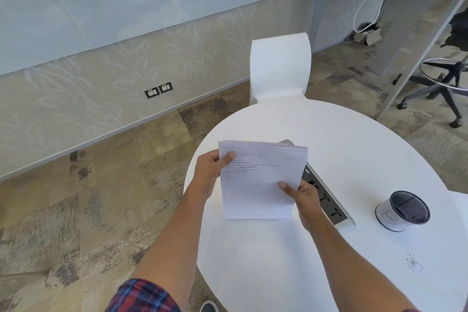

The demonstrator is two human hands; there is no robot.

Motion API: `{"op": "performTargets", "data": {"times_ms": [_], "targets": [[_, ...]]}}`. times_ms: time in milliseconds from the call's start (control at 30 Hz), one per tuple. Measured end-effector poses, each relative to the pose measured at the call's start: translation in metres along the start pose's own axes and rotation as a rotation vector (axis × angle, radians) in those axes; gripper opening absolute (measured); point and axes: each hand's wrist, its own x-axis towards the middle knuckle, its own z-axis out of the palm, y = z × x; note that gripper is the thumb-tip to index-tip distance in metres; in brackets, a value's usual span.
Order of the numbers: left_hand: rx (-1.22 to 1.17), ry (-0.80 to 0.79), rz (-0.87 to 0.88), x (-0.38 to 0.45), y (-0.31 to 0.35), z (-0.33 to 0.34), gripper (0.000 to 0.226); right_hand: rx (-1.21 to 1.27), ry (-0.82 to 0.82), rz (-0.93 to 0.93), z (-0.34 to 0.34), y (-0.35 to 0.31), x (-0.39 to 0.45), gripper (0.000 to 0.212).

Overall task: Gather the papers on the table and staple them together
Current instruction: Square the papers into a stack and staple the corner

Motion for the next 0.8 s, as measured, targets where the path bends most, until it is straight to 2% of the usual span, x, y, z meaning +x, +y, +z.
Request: {"op": "performTargets", "data": {"times_ms": [67, 167, 400, 533, 633, 667, 800], "targets": [[-0.031, 0.056, 0.018, 0.004, 0.002, -0.001, 0.028, 0.001, -0.009, 0.010, 0.002, 0.000, 0.000, 0.017], [-0.046, 0.107, 0.057, 0.009, 0.005, -0.001, 0.010, 0.012, -0.023, 0.020, 0.003, 0.002, -0.003, 0.015], [-0.063, 0.187, 0.069, 0.019, 0.004, 0.002, 0.027, -0.021, -0.022, 0.097, -0.002, 0.012, -0.006, 0.017], [-0.087, 0.217, 0.047, 0.021, -0.003, 0.006, 0.026, -0.102, -0.064, 0.140, -0.010, 0.016, -0.005, 0.019], [-0.070, 0.197, 0.047, 0.021, -0.007, 0.008, 0.026, -0.314, 0.012, 0.094, -0.029, 0.020, -0.003, 0.045], [-0.062, 0.190, 0.046, 0.021, -0.007, 0.008, 0.025, -0.407, 0.068, 0.072, -0.037, 0.022, -0.002, 0.046], [-0.059, 0.170, 0.031, 0.019, -0.006, 0.012, 0.019, -0.934, 0.319, 0.105, -0.072, 0.032, -0.005, 0.025]]}}
